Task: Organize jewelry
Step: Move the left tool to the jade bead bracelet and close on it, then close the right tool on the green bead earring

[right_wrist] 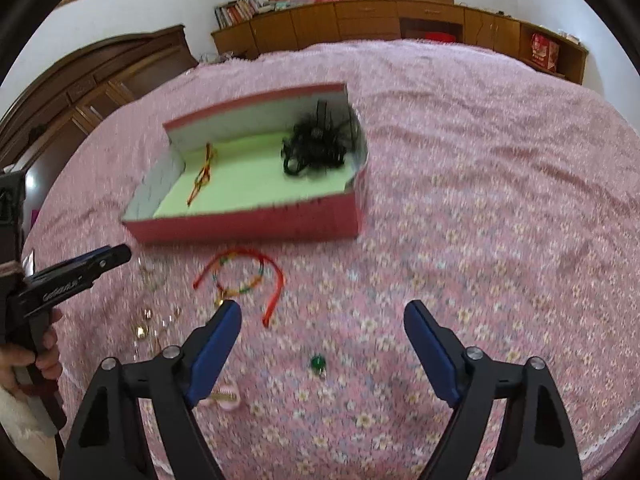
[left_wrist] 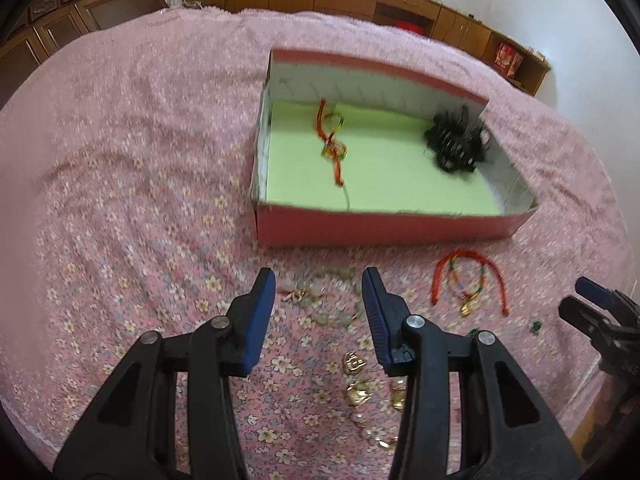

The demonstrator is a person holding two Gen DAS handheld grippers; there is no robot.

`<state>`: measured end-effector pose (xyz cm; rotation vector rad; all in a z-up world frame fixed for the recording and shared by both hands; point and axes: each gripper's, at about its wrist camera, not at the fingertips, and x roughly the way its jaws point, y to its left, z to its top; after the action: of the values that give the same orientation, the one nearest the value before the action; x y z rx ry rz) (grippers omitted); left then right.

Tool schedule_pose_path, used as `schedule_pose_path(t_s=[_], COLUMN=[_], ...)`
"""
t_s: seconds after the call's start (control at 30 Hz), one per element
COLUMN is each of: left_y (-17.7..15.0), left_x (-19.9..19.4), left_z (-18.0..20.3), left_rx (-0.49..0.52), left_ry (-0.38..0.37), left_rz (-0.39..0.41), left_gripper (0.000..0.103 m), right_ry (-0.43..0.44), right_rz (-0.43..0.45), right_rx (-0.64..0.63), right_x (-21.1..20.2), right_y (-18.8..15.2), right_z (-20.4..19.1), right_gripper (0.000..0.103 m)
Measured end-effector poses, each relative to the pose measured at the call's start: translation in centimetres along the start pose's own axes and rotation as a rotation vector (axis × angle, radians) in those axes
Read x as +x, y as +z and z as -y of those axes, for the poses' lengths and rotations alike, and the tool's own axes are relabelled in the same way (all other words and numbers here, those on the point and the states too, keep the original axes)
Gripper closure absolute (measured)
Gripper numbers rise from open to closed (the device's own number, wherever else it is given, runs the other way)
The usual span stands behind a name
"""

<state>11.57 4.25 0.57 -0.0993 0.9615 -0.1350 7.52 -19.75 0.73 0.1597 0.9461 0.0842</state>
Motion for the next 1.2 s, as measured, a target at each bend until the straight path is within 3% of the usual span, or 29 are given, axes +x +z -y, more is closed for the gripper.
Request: schedule_pose_path(t_s=[0.43,0.67,0.93,1.1,1.2], left_y=[-1.4,-1.8,-1.3,-1.9,-2.2], left_x=[3.4,5.1,6.4,5.6,5.1], left_z=[-0.6,0.3,0.3,-0.4,-0.8], left_rx=[-0.015,0.043,0.043,0.028,0.018], left_ry=[-0.001,0.041,0.036,0.027,0.015], left_rz=[-0.034,-0.056,-0.059,-0.048,-0.046], left_gripper=[0.067,0.067,0.068,0.082,0.098], right_ry=[0.001,-0.027,-0.022,-0.023,-0.017], right_rz=[-0.115,-0.128,-0.142,-0.126,-0.119], right_rx=[-0.021,-0.038,-0.017,-0.023,-0.022], right_x=[2.2,3.0,3.8,3.6,3.5], right_y=[-2.9,-3.4,-3.6,-3.7,-3.6], right_z=[0.6,0.7,1.3,1.2,1.2], right_gripper=[0.038,0.046,0.052,0.074,0.086])
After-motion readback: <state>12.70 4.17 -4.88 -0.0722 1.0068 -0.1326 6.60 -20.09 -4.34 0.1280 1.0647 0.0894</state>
